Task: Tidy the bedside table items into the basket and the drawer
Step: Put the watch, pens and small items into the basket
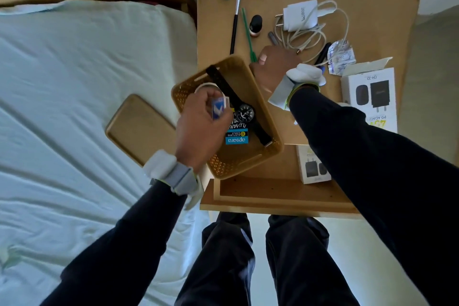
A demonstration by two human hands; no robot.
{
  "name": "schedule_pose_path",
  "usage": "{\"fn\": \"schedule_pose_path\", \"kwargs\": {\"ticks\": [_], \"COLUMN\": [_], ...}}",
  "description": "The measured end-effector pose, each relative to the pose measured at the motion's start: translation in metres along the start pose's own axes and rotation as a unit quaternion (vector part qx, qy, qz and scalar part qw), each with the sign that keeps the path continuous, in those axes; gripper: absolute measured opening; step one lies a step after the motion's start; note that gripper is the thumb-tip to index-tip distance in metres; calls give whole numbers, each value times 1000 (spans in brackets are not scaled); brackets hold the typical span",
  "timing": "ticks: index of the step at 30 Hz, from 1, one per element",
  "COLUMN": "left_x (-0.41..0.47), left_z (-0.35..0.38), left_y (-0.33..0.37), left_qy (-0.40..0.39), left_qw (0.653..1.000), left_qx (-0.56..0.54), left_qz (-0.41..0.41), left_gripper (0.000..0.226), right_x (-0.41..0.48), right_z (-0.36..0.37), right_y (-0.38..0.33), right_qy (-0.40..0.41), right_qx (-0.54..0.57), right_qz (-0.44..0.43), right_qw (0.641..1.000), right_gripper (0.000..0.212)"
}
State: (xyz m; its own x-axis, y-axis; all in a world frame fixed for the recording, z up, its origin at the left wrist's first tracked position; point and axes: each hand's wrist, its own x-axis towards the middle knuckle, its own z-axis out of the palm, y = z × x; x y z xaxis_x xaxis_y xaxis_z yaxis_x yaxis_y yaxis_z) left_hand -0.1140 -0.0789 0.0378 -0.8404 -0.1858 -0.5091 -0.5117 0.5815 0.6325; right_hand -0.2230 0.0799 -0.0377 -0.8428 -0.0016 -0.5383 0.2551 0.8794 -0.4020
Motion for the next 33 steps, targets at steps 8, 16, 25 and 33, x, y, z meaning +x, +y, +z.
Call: {"fn": "schedule_pose_path", "kwargs": {"ticks": [8,16,25,33], "left_x": [-7,2,42,108], "left_z": [22,22,-7,2], "left_y": [-28,-25,15,42], "left_qy": [-36,-2,126,78], "left_qw": [923,923,947,961], "left_qx": [361,355,227,222], "left_qz": [127,150,191,149], "left_gripper": [37,34,21,31], "right_x": [-65,-154,-161,-141], "right_z": [-14,-14,5,-4], "right_y": [8,7,12,10], "right_qy": [59,114,49,56], "right_qx": [45,65,-50,-4], "right_qz": [10,-66,-89,-77], "right_qw": [997,989,994,995], "right_gripper": [23,15,23,18]}}
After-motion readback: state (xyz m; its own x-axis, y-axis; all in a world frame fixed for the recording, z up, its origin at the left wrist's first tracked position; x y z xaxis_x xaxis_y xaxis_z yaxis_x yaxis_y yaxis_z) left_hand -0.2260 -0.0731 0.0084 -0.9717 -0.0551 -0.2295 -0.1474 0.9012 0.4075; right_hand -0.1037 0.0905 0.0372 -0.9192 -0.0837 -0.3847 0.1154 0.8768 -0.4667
